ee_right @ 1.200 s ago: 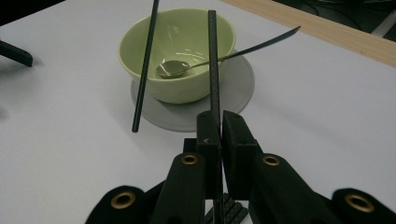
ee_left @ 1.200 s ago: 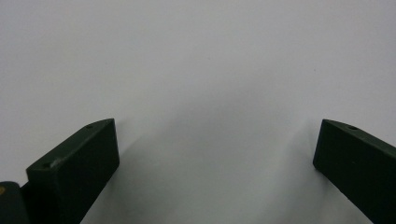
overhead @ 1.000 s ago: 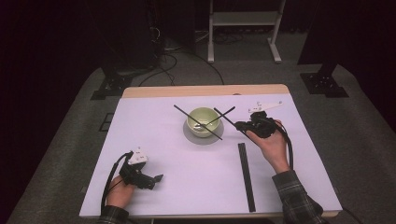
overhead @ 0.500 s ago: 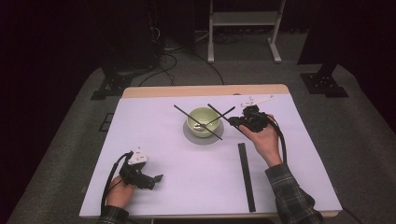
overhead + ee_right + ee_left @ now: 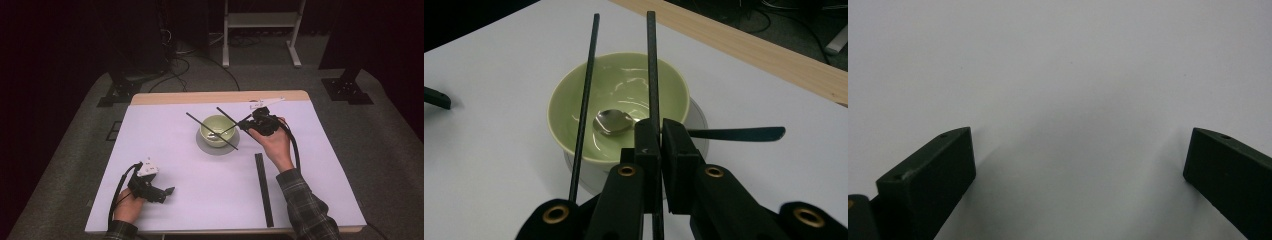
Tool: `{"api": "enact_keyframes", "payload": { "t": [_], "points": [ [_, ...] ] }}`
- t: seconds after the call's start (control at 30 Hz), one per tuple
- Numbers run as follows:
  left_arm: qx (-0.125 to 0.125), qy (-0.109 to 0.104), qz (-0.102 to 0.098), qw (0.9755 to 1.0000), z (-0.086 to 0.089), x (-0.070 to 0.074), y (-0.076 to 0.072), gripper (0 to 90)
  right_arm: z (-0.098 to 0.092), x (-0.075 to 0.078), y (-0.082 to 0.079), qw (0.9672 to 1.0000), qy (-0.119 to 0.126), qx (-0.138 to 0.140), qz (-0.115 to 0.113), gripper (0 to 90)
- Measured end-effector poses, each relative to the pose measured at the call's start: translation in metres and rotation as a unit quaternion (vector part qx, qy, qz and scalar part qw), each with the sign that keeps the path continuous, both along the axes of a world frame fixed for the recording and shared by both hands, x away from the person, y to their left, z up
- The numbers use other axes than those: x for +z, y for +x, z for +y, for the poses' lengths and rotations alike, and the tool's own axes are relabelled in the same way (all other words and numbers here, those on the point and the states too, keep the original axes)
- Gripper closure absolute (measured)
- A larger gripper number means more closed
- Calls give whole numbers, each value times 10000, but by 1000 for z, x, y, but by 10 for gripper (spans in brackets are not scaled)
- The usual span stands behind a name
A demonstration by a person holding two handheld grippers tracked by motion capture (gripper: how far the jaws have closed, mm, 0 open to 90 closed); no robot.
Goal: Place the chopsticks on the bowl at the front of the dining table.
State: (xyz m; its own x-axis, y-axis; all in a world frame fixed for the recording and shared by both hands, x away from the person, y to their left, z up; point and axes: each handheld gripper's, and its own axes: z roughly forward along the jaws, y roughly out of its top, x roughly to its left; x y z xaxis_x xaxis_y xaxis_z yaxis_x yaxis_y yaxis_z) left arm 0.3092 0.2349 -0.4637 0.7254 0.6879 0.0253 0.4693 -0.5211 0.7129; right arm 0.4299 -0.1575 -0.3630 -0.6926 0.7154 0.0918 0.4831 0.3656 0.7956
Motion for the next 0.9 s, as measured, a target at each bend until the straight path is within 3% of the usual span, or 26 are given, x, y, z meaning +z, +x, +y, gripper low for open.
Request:
{"api": "enact_keyframes", "payload": {
  "t": [0.9],
  "points": [
    [-2, -1, -5, 10000, 0, 0, 0, 0, 39, -5, 32, 9999, 38, 47, 122, 856]
  ]
}}
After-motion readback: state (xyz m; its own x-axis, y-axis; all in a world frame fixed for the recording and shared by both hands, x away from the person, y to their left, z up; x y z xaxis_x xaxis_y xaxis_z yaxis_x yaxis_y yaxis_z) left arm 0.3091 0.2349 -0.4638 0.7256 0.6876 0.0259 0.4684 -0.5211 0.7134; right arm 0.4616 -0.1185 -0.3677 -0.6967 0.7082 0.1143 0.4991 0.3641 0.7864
